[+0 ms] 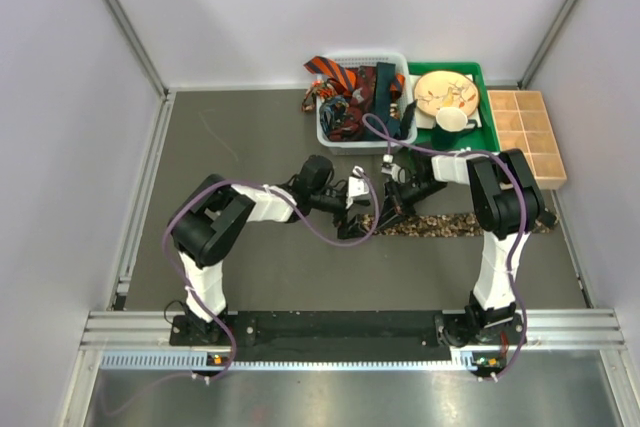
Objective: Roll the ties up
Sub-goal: Roll the tie at the center of the board.
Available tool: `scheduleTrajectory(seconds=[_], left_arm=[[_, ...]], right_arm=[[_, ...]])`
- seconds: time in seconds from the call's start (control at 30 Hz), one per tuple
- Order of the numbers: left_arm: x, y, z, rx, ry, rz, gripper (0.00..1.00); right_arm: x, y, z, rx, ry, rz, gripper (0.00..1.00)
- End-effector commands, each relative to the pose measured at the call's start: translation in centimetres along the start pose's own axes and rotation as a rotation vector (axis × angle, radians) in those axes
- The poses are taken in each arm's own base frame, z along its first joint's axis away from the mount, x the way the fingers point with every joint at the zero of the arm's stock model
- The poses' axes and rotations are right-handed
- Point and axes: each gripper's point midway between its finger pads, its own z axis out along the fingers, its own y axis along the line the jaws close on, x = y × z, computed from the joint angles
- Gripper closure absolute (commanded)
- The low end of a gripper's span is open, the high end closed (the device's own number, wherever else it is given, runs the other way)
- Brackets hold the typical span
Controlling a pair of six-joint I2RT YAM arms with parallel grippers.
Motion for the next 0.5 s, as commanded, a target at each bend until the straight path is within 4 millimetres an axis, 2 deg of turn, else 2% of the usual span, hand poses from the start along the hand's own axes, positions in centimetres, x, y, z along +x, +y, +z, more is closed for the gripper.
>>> scheduleTrajectory(seconds=[0.0,0.17,0.27,0.37,0.4,0.47], left_arm=[[-1.4,0.8,1.4,-0.018,-0.031,0.119,0.01],[0.5,0.4,2.4,-0.025,0.058,0.141,0.02],[1.3,0.1,2.4,-0.029,0.107,0.157,0.1],[2.6,0.0,2.1,-0.04,0.156,0.138,0.28],[2.8,-0.1,2.0,-0.042,0.163,0.133,0.37],[3.3,-0.4,1.7,-0.042,0.178,0.131,0.42]], right_arm=[[0.0,-1.2,0.1,0.029,0.019,0.046,1.0],[0.1,-0.8,0.0,0.007,0.019,0.035,1.0],[0.1,-0.3,-0.1,-0.01,0.015,0.026,1.0],[0.1,0.1,-0.3,-0.022,0.015,0.019,1.0],[0.2,0.2,-0.4,-0.022,0.013,0.014,1.0],[0.3,0.2,-0.4,-0.024,0.017,0.018,1.0]])
